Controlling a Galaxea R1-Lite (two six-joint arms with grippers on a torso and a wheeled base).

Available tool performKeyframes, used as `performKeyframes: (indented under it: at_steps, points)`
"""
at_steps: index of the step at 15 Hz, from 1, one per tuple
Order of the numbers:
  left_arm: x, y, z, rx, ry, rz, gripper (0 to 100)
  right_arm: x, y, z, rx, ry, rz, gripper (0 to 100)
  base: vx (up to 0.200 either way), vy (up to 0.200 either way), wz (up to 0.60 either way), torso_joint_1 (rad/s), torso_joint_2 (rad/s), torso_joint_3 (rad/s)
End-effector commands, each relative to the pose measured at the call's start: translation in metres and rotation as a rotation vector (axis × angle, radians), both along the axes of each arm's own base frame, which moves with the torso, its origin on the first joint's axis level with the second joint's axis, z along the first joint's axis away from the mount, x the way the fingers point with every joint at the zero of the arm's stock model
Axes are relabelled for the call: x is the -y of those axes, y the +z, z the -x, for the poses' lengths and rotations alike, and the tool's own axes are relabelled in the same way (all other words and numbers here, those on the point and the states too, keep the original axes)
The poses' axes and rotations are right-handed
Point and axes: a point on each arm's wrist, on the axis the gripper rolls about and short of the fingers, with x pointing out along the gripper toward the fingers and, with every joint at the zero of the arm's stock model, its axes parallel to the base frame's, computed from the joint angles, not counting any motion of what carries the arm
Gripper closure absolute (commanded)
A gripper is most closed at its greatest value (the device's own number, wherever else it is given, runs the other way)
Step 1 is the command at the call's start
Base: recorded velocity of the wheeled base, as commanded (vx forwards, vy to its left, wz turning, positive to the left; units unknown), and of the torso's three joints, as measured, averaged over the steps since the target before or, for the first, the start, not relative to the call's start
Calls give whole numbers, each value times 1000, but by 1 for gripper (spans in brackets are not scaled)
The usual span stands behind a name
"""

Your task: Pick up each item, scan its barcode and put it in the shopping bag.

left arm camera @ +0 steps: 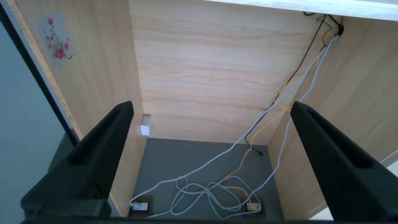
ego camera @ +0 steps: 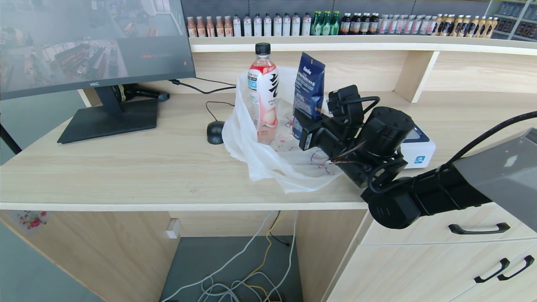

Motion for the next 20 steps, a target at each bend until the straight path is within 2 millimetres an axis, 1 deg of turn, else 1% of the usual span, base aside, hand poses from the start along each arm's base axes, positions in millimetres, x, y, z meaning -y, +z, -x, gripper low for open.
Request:
performKeyframes:
  at_steps: [1,3,4,15,18,20]
  points:
    - [0,0,0,0,1,0,0,0,-1,0,-1,1,0,100,0,0,0,0,0,0]
    - [0,0,0,0,1,0,0,0,1,0,2,0,-1,100,0,0,0,0,0,0]
    - [0,0,0,2,1,2,0,0,1,0,5,-1,-3,0,0,0,0,0,0,0]
    - [0,0,0,0,-1,0,0,3,13,7,45,-1,-28,0,0,0,0,0,0,0]
    - [0,0,0,0,1,2,0,6,20,13,52,0,-30,0,0,0,0,0,0,0]
    - [0,0,0,0,1,2,0,13,22,24,40,3,-22,0,0,0,0,0,0,0]
